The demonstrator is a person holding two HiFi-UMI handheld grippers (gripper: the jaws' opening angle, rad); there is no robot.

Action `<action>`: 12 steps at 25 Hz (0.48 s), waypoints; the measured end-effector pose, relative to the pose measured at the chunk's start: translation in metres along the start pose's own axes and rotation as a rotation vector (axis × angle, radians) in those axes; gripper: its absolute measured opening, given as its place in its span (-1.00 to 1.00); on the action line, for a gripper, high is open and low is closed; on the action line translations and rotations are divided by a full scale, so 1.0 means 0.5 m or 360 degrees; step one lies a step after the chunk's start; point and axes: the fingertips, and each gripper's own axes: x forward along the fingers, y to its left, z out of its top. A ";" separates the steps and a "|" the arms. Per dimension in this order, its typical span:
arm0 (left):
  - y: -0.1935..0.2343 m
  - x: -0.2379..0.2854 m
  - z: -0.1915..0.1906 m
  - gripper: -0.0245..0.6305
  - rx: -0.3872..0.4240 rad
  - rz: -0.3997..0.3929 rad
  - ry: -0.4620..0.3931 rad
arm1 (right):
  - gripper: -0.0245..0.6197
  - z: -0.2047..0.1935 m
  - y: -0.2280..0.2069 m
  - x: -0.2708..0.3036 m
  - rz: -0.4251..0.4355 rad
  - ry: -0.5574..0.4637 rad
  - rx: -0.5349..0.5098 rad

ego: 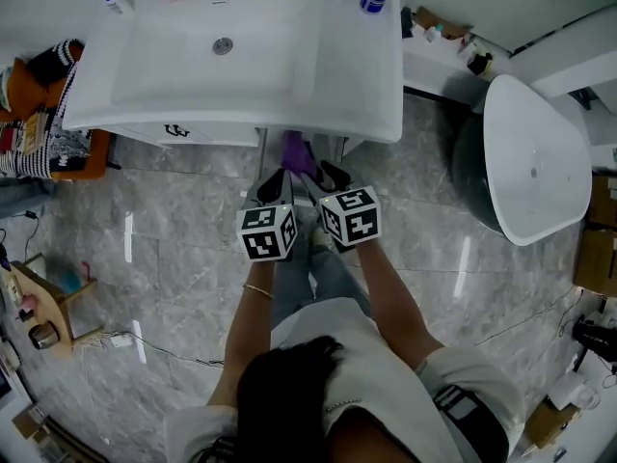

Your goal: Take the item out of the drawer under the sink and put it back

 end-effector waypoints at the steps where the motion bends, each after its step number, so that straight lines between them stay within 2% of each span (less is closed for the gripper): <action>1: -0.004 -0.008 0.005 -0.91 0.0007 -0.0002 -0.0011 | -0.31 0.005 0.006 -0.007 0.0006 -0.0004 -0.0019; 5: -0.029 -0.036 0.024 -0.91 0.0013 -0.0035 -0.0028 | -0.41 0.036 0.017 -0.039 -0.0010 -0.0069 -0.0044; 12: -0.051 -0.096 0.068 -0.91 0.0073 -0.0055 -0.0152 | -0.65 0.087 0.046 -0.086 -0.0038 -0.0186 -0.0127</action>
